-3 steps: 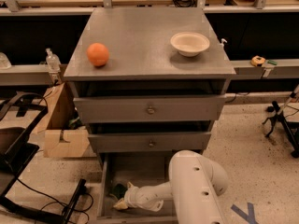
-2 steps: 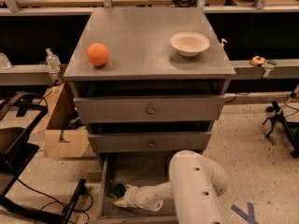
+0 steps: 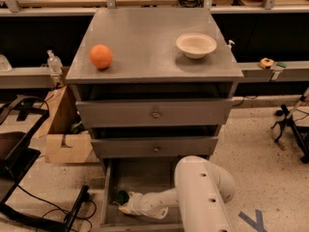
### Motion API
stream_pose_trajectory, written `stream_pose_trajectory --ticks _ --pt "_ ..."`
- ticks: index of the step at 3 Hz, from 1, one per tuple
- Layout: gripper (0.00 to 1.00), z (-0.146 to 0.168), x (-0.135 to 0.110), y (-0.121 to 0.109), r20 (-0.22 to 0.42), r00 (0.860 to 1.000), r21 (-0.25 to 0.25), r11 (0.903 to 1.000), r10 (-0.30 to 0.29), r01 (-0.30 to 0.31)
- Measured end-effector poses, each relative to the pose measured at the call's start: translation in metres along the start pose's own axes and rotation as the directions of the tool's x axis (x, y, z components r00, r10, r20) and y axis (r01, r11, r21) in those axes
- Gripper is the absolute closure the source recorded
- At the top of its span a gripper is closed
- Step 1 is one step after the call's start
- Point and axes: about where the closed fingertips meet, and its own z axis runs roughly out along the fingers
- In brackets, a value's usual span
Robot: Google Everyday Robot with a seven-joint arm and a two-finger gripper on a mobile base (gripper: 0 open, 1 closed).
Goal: Pick sponge from bottom drawer and place on counter
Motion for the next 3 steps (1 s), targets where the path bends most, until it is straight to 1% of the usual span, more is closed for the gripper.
stream_pose_trajectory --ticks 1,2,3 --pt "1.00 0.000 0.000 0.000 0.000 1.000 0.000 1.0000 0.000 0.000" --pt "1.00 -0.013 -0.004 -0.004 -0.007 1.000 -0.002 1.0000 -0.001 0.001" --pt "1.00 -0.064 -0.026 -0.034 -0.013 1.000 0.067 0.9977 0.010 -0.009"
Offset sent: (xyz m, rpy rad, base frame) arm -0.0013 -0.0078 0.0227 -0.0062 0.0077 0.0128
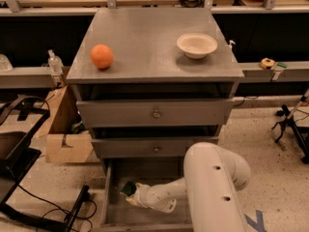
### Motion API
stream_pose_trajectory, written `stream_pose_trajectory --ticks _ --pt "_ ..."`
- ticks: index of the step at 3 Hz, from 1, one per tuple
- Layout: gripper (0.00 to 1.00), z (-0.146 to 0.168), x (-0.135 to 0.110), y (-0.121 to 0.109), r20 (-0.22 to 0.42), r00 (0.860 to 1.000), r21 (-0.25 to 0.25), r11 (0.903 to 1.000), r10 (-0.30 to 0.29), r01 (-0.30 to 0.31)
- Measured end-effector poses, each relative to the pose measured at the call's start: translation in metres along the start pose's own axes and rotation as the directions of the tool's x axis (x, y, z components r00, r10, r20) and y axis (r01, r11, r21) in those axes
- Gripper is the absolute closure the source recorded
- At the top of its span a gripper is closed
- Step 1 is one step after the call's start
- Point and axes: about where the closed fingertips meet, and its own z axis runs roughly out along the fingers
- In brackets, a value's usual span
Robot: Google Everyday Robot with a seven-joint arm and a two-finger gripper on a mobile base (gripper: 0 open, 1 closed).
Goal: Pick sponge from bottom drawer and place on counter
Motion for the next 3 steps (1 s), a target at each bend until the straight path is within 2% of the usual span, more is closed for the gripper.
stream_pose_trajectory --ticks 1,2,3 --pt "1.00 -0.090 -0.054 -0.008 0.027 0.999 0.027 0.9988 -0.042 0.042" --pt "1.00 -0.155 -0.086 0.012 0.036 0.995 0.006 0.9954 -0.095 0.095" --pt "1.00 -0.228 -0.102 0.035 0.045 0.991 -0.007 0.9916 -0.129 0.129"
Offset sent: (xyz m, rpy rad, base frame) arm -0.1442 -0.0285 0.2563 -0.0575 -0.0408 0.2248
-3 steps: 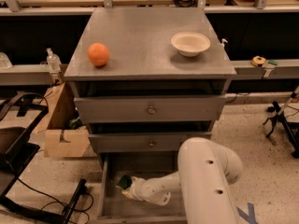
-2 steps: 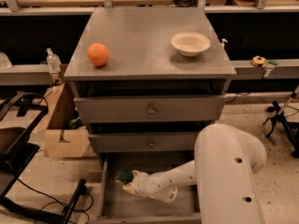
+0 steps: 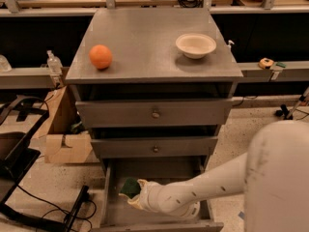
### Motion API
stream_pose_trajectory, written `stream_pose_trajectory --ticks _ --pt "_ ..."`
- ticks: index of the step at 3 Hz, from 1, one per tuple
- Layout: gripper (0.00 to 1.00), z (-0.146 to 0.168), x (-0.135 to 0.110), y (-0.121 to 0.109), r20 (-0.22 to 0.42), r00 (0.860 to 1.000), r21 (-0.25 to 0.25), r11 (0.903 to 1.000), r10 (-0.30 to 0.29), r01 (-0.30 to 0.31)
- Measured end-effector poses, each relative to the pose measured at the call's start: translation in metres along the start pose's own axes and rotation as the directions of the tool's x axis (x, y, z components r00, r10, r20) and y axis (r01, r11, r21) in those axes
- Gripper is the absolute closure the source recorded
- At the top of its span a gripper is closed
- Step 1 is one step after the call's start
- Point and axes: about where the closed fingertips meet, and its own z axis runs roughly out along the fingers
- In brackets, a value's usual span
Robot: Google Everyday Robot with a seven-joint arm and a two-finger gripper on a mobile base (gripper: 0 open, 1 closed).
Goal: Pick sponge from bottom drawer and place on counter
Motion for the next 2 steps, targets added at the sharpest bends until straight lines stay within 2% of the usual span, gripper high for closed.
stream_pose_trajectory --ticks 1,2 --pt "1.00 -0.072 -0.009 0.001 0.025 0.999 0.049 0.9984 0.027 -0.028" --pt "1.00 -0.098 -0.002 -0.013 0.030 0.998 0.099 0.9935 0.054 -0.057"
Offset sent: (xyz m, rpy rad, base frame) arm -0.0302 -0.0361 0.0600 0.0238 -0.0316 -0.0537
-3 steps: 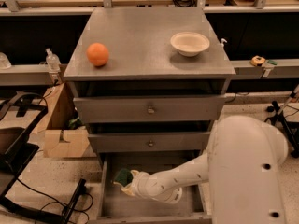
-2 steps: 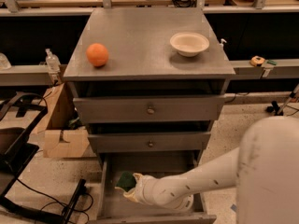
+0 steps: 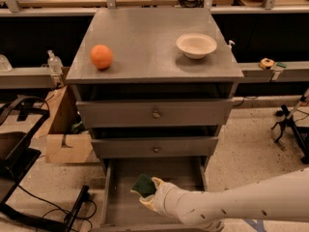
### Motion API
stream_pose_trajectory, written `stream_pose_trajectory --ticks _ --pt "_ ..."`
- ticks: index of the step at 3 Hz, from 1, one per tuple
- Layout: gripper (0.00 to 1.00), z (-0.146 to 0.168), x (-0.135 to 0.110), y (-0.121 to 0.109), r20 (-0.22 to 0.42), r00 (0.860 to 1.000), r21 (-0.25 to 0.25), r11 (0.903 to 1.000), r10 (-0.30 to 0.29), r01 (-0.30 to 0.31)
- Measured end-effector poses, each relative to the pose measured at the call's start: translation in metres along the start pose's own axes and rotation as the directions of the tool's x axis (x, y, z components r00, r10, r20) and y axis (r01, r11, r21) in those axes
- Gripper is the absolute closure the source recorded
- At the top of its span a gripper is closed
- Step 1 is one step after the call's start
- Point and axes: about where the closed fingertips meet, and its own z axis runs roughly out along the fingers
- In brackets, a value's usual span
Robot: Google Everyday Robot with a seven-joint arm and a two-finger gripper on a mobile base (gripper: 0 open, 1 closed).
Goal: Pick sponge from bottom drawer and place on counter
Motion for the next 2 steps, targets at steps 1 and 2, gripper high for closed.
stream_pose_trajectory --ticks 1,2 --pt "1.00 0.0000 0.0000 0.0000 0.000 1.000 0.000 1.0000 0.000 0.000" --pt "1.00 0.0034 -0.0020 -0.0073 0.018 1.000 -0.004 0.9998 0.019 -0.019"
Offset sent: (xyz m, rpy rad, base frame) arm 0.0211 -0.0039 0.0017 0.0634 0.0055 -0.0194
